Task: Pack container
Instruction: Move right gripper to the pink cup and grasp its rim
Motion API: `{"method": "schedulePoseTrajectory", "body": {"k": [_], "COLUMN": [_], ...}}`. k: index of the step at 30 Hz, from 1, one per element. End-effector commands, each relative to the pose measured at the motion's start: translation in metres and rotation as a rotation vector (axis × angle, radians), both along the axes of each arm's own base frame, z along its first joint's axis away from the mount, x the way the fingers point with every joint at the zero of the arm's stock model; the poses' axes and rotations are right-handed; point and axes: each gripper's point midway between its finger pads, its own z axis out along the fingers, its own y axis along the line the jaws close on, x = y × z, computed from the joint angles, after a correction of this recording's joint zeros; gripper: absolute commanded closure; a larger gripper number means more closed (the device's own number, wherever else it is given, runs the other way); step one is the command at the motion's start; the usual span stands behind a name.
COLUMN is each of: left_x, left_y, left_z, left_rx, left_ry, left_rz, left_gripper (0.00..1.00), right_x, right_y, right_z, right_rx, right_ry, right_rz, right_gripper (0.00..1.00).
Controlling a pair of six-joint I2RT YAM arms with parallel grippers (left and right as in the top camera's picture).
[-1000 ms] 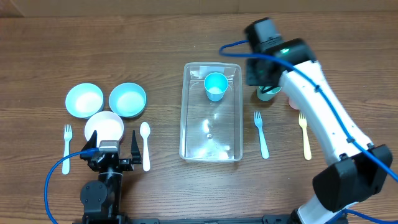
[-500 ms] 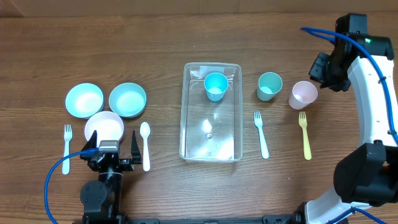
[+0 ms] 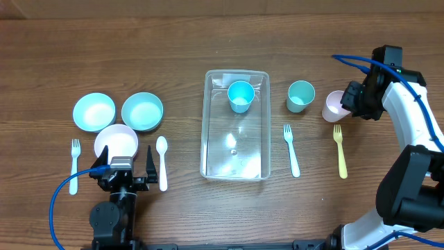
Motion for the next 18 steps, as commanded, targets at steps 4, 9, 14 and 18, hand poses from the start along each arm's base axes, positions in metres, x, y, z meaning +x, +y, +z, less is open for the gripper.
{"method": "schedulePoseTrajectory", "body": {"k": [4, 9, 14, 18], "left_x": [-0.0001, -0.0001, -0.0001, -0.0001], "left_y": [-0.0005, -0.0004, -0.0005, -0.0005], "left_z": [0.0001, 0.0001, 0.0001, 0.0001], "left_rx": [0.018, 0.018, 0.018, 0.018], "left_ry": [-0.007, -0.007, -0.007, -0.007], "left_rz": [-0.008, -0.007, -0.008, -0.008], "left_gripper": [0.00, 0.00, 0.00, 0.00], "right_x": [0.0010, -0.0006, -0.0026, -0.0027], "right_y": [0.0039, 0.0042, 0.0043, 0.0041], "right_z": [-0.0112, -0.0138, -0.0142, -0.0143], "right_rx": [0.023, 0.025, 0.026, 0.024], "right_ry": [0.002, 0.013, 0.021, 0.022], "right_rz": [0.016, 0.015, 0.015, 0.014], "right_gripper": [0.78, 0.88, 0.88, 0.88]}}
